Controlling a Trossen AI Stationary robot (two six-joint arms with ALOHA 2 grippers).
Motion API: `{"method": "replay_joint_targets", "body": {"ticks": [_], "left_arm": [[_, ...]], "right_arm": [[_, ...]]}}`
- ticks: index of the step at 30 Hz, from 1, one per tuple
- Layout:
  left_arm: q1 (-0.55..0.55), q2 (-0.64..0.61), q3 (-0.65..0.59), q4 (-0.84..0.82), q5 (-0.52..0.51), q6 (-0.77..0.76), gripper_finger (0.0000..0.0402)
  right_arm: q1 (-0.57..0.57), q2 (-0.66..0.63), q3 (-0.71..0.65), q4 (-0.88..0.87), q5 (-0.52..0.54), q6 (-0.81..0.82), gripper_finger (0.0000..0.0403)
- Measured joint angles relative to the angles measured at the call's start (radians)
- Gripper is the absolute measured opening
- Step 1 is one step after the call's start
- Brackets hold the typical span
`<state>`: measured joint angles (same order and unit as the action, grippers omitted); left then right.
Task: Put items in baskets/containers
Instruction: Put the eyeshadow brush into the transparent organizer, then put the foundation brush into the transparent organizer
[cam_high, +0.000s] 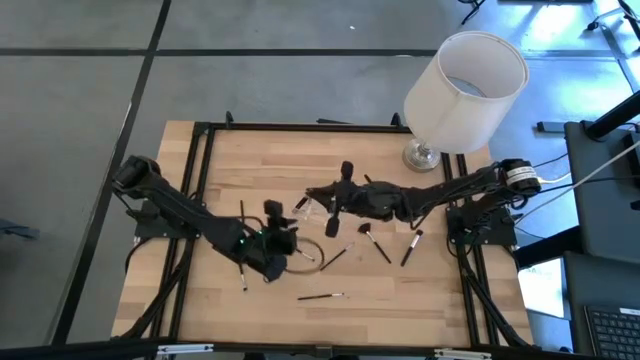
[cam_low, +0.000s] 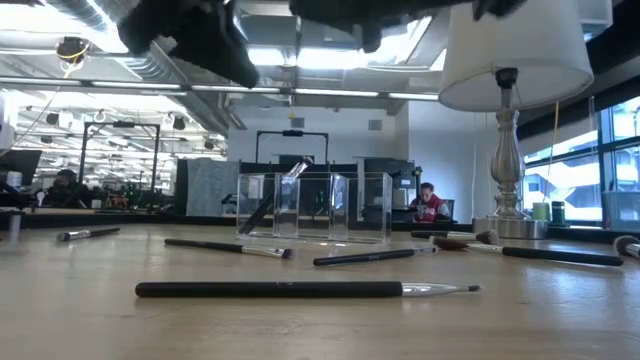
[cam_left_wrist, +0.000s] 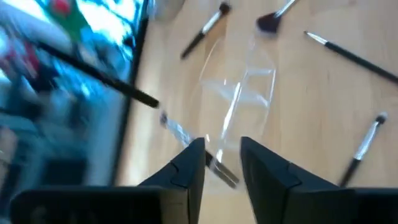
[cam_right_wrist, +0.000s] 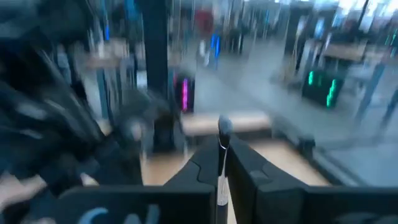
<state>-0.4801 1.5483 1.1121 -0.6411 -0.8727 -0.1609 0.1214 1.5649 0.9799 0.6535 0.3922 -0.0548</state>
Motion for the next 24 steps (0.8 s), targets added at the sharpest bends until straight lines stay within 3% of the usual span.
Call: {"method": "replay_joint_targets", "body": {"ticks": [5,11,18,24], "left_arm": [[0.012,-0.067,-0.086,-0.054,0.033,-0.281,0.0103],[0.004,-0.081,-0.207,-0.049,-0.017,-0.472,0.0096],[0.018,-0.067,-0.232,-0.019,-0.025,-0.475,0.0104],[0.018,-0.067,-0.232,0.097,0.021,-0.398,0.0113]], "right_arm": [[-0.039,0.114,-0.06,0.28,0.023,0.018,0.0018],[-0.098,0.224,-0.06,0.29,0.036,0.137,0.0022],[-0.117,0.292,-0.06,0.29,0.035,0.25,0.0066],[-0.115,0.256,-0.06,0.229,0.021,0.253,0.0122]]}}
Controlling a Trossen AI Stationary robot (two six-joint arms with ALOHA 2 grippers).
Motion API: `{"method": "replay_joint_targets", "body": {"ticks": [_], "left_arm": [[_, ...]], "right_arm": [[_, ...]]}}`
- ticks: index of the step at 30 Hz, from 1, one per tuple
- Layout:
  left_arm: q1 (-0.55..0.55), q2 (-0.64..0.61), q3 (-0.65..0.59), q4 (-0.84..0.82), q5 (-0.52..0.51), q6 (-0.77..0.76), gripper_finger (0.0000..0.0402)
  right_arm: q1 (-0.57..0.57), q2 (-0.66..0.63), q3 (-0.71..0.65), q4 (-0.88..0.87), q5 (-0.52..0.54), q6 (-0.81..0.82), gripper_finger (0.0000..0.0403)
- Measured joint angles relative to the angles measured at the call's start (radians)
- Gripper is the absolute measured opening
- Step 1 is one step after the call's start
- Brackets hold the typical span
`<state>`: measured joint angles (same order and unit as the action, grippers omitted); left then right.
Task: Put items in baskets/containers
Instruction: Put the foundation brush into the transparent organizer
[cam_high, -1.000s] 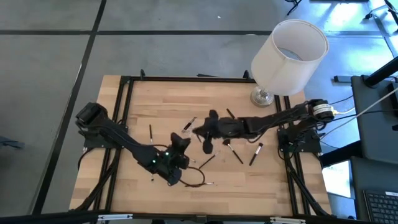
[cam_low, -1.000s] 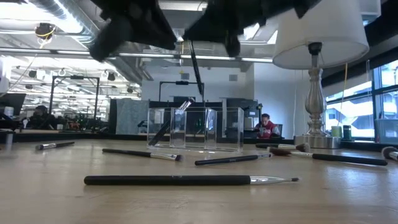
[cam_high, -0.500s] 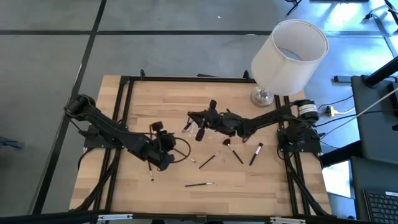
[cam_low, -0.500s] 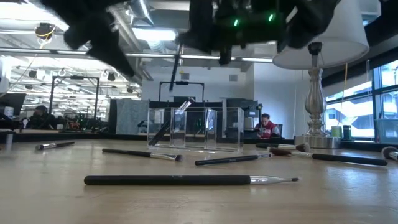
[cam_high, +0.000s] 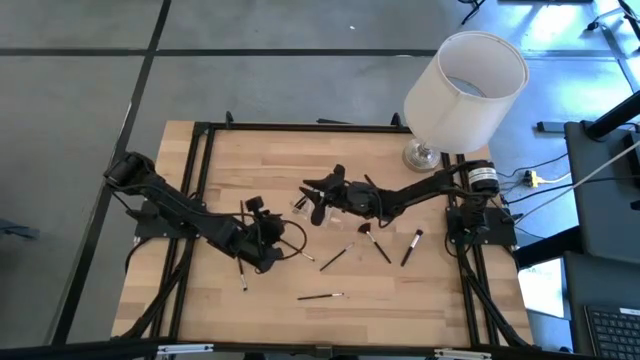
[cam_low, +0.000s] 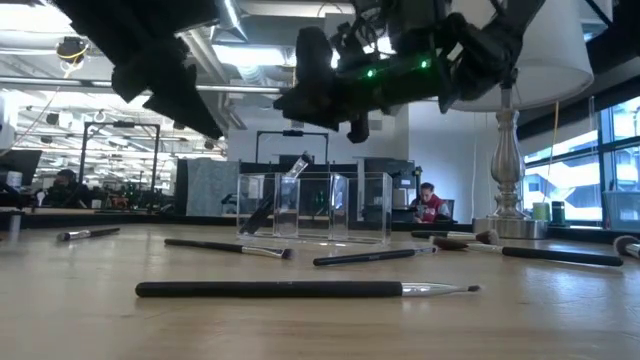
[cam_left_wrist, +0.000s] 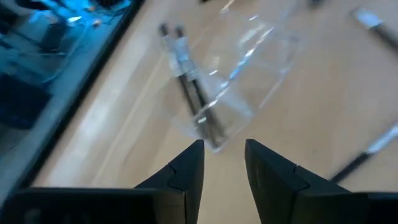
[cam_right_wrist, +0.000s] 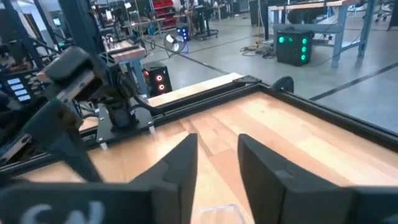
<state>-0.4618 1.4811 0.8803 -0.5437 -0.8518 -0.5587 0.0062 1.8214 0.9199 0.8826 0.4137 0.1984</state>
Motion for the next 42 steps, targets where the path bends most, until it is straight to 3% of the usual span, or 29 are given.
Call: {"method": "replay_joint_targets", "body": {"ticks": [4,10,16,21,32,36,42], "left_arm": [[0.0,0.0,0.0,0.119,0.151,0.07,0.0113],[0.022,0.027,0.0,0.198,0.449,0.297,0.011],[0.107,0.081,0.0,0.24,0.57,0.304,0.0107],[0.152,0.106,0.0,0.286,0.561,0.313,0.0108],[0.158,0.102,0.002,0.302,0.519,0.326,0.0107],[0.144,0.102,0.002,0.301,0.503,0.283,0.011],[0.119,0.102,0.002,0.301,0.445,0.237,0.0105]], "right_arm": [[0.011,-0.106,0.001,-0.137,0.001,-0.001,0.0148],[0.055,-0.314,0.002,-0.464,-0.011,-0.049,0.0155],[0.109,-0.419,0.002,-0.658,-0.004,-0.003,0.0156],[0.147,-0.455,0.002,-0.831,-0.007,0.058,0.0156],[0.203,-0.476,0.002,-1.636,-0.114,0.571,0.0156],[0.224,-0.476,0.002,-1.884,-0.225,0.61,0.0156],[0.266,-0.476,-0.004,-2.003,-0.299,0.857,0.0156]]}}
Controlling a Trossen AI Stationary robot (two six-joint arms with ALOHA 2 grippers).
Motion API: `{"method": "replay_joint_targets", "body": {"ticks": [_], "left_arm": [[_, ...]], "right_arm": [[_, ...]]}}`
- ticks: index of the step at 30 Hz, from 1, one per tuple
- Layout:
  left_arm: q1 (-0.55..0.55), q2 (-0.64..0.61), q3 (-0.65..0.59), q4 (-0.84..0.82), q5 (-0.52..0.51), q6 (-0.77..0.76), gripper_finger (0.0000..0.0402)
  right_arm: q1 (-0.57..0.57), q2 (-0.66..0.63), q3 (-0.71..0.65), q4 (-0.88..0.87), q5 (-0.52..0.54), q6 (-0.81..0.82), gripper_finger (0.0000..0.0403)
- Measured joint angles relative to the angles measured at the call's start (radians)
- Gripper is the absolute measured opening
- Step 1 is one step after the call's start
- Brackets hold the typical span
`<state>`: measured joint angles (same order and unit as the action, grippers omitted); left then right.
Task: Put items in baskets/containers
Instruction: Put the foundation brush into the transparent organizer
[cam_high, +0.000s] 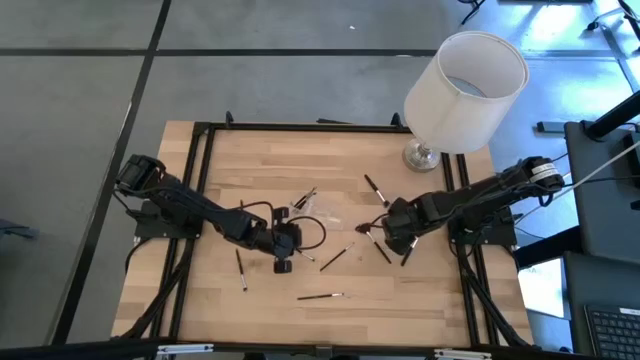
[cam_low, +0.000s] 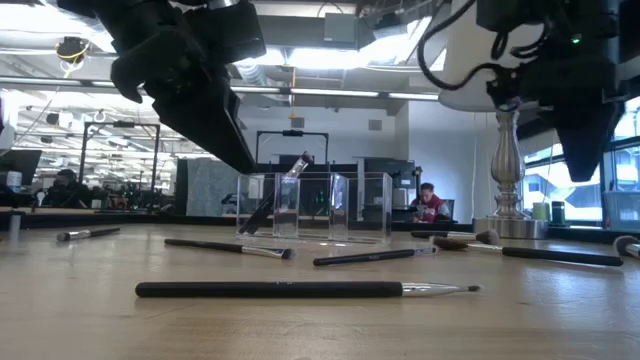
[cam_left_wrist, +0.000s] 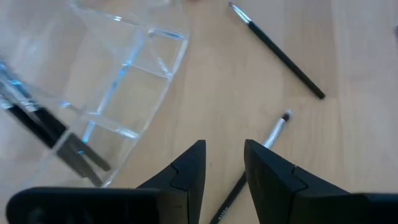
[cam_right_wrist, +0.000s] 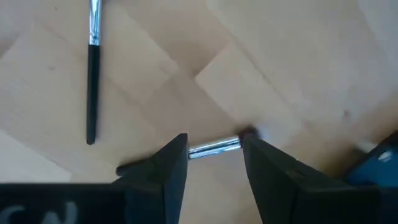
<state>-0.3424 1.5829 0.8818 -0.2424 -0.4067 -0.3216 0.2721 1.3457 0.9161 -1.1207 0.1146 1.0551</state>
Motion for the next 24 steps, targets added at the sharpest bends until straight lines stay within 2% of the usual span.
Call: {"method": "replay_joint_targets", "body": {"ticks": [2,7,10,12,15,17,21,24], "left_arm": [[-0.008,0.0,0.0,0.0,-0.045,-0.015,0.0105],[-0.028,0.0,0.0,-0.069,-0.18,-0.065,0.0105],[-0.037,0.0,0.0,-0.212,-0.341,-0.259,0.0106],[-0.026,0.0,0.0,-0.345,-0.379,-0.395,0.0109],[-0.011,-0.002,0.0,-0.545,-0.317,-0.531,0.0111],[-0.007,-0.002,0.0,-0.667,-0.221,-0.526,0.0111],[-0.011,-0.002,0.0,-0.831,-0.1,-0.437,0.0101],[-0.005,-0.002,0.0,-0.864,0.012,-0.266,0.0088]], "right_arm": [[0.019,0.0,-0.013,0.008,-0.008,0.044,0.0156],[0.038,0.0,-0.075,0.012,-0.133,0.224,0.0156],[0.034,0.0,-0.103,0.013,-0.128,0.192,0.0156],[0.023,0.0,-0.107,0.013,-0.105,0.162,0.0156],[0.009,0.0,-0.107,0.031,-0.114,0.141,0.0156],[0.008,0.0,-0.107,0.046,-0.116,0.13,0.0156],[0.008,0.0,-0.107,0.071,-0.109,0.111,0.0156],[0.008,0.0,-0.107,0.091,-0.056,0.103,0.0156]]}}
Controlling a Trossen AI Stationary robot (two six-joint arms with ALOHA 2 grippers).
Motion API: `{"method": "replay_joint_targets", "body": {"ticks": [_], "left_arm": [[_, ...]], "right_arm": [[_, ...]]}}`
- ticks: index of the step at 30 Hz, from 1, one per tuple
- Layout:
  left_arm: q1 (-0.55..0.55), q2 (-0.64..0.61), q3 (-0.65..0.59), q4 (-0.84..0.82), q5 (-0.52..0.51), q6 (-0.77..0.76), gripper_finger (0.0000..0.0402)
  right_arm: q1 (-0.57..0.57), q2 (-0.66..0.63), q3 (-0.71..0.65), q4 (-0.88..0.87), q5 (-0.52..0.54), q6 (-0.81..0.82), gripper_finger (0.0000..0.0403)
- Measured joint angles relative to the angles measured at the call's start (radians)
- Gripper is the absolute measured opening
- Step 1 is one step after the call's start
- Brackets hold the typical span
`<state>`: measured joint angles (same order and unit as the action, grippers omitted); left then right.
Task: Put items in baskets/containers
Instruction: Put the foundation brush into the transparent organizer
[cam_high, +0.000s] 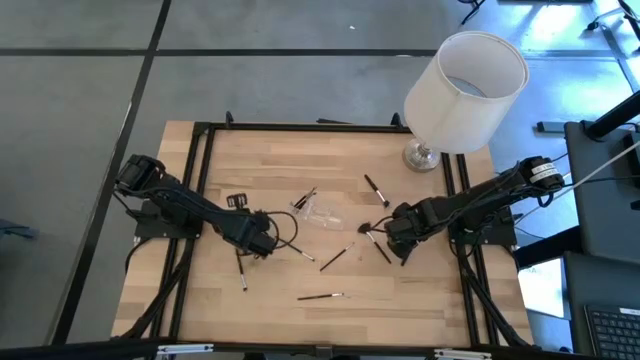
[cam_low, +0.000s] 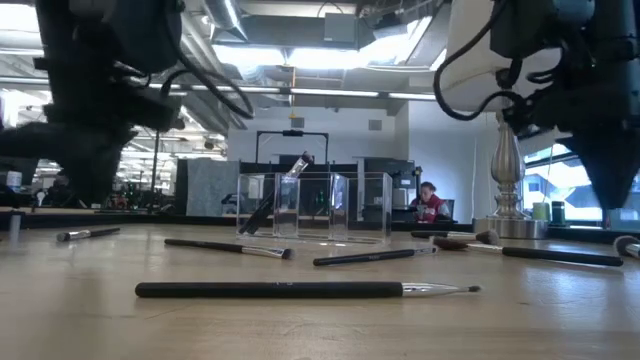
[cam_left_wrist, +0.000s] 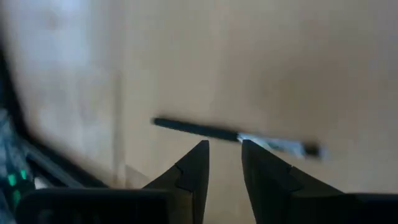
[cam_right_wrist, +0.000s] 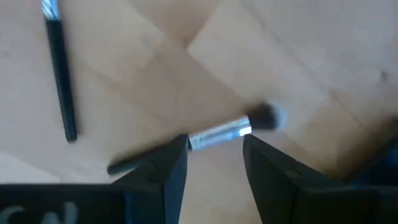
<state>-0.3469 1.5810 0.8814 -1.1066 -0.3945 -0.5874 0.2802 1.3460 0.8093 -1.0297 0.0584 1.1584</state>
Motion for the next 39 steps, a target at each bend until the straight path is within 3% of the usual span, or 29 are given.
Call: {"method": "replay_joint_targets", "body": {"ticks": [7,18,27,32,39], "left_arm": [[0.003,0.0,0.0,-0.001,0.152,0.517,0.0073],[0.031,0.0,0.0,0.053,0.068,0.849,0.0097],[0.08,0.0,0.0,0.07,0.154,0.95,0.0131],[0.102,0.0,-0.009,0.106,0.181,0.95,0.0134],[0.107,0.001,-0.127,0.181,0.222,0.955,0.0134]], "right_arm": [[0.0,0.0,0.0,0.1,0.128,-0.078,0.0156],[0.0,0.0,0.0,0.144,0.16,-0.224,0.0156],[0.002,0.0,0.0,0.148,0.299,-0.251,0.0156],[0.002,0.0,0.0,0.148,0.299,-0.251,0.0156],[0.006,0.0,0.0,0.151,0.297,-0.246,0.0156]]}}
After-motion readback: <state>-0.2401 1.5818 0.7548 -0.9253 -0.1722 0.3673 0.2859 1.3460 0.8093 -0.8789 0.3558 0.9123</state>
